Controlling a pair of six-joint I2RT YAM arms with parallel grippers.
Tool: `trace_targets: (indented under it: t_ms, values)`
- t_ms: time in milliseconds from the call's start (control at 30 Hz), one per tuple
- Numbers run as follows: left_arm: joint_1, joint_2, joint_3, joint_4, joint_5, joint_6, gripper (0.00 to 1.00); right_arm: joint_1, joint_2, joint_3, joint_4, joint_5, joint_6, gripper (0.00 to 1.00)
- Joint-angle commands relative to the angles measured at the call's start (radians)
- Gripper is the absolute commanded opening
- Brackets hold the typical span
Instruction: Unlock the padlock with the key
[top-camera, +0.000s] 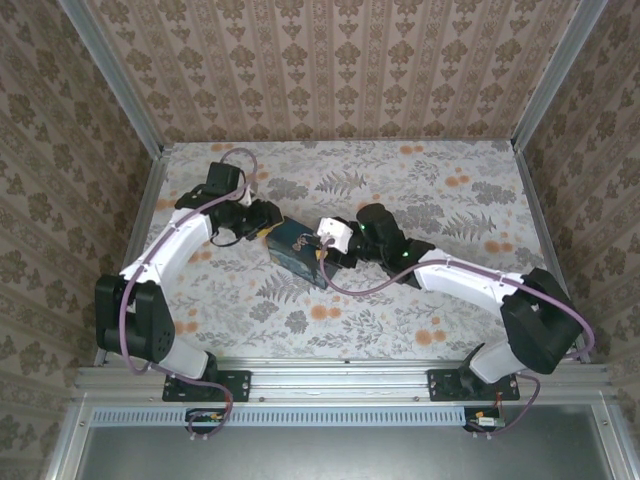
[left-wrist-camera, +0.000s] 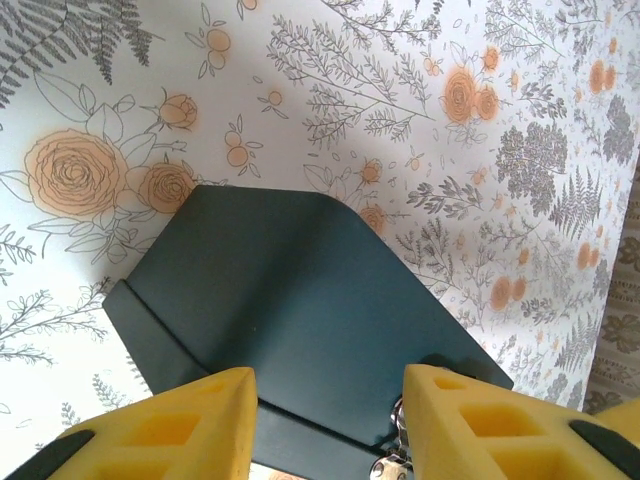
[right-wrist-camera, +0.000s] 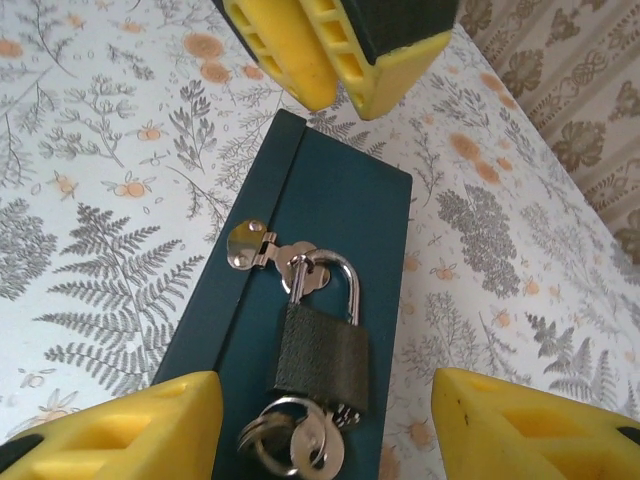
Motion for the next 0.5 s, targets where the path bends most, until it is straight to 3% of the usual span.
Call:
trace_targets:
  t_ms: [0, 333, 467]
  values:
    - [0.010, -0.012, 0.039, -0.052, -0.014, 0.062, 0.43, 0.003, 0.045, 0.076, -0.055, -0.043, -0.130, 0.57]
    - [0.018, 0.032, 0.089, -0.113, -0.096, 0.194, 0.43, -0.007, 0.111, 0.212, -0.316, -0.101, -0.179, 0.56]
    - [0.018, 0.051, 0.098, -0.110, -0.082, 0.217, 0.43, -0.007, 0.161, 0.265, -0.375, -0.055, -0.165, 0.53]
